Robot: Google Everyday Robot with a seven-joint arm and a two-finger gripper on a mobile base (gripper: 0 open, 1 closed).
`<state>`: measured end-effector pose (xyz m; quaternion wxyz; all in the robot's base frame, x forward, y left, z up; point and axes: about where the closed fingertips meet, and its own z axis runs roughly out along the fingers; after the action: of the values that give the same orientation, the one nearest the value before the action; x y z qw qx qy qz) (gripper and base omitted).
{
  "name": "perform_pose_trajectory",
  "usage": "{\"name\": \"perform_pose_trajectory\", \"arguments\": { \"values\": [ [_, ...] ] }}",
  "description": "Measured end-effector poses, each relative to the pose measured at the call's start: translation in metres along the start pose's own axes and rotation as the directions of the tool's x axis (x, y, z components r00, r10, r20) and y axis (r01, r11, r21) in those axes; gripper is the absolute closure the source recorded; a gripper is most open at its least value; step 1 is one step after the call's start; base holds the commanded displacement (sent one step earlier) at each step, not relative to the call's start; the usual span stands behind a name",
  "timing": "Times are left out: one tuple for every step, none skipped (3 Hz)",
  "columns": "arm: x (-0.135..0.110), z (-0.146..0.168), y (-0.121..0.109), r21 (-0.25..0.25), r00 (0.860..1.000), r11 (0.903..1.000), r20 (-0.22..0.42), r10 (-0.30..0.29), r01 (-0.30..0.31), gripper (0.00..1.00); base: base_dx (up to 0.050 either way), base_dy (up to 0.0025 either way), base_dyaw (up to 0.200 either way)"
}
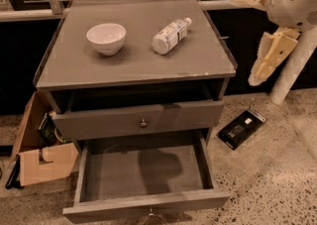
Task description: Place blue plastic bottle into middle drawer
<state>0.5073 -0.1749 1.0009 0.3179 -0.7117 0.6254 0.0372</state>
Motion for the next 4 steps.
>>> {"name": "perform_pose_trajectory", "arguments": {
  "values": [
    [-0.011,0.018,-0.022,-0.014,0.997,0.9973,0.028,-0.071,0.072,0.0,0.0,0.0,0.0],
    [-0.03,0.039,-0.053,-0.077,0.983,0.9803,0.05,-0.178,0.182,0.0,0.0,0.0,0.0],
    [-0.029,0.042,-0.057,-0.069,0.978,0.9763,0.065,-0.201,0.205,0.0,0.0,0.0,0.0],
    [-0.029,0.042,-0.069,-0.06,0.957,0.9568,0.079,-0.28,0.285,0.0,0.0,0.0,0.0]
  ]
}}
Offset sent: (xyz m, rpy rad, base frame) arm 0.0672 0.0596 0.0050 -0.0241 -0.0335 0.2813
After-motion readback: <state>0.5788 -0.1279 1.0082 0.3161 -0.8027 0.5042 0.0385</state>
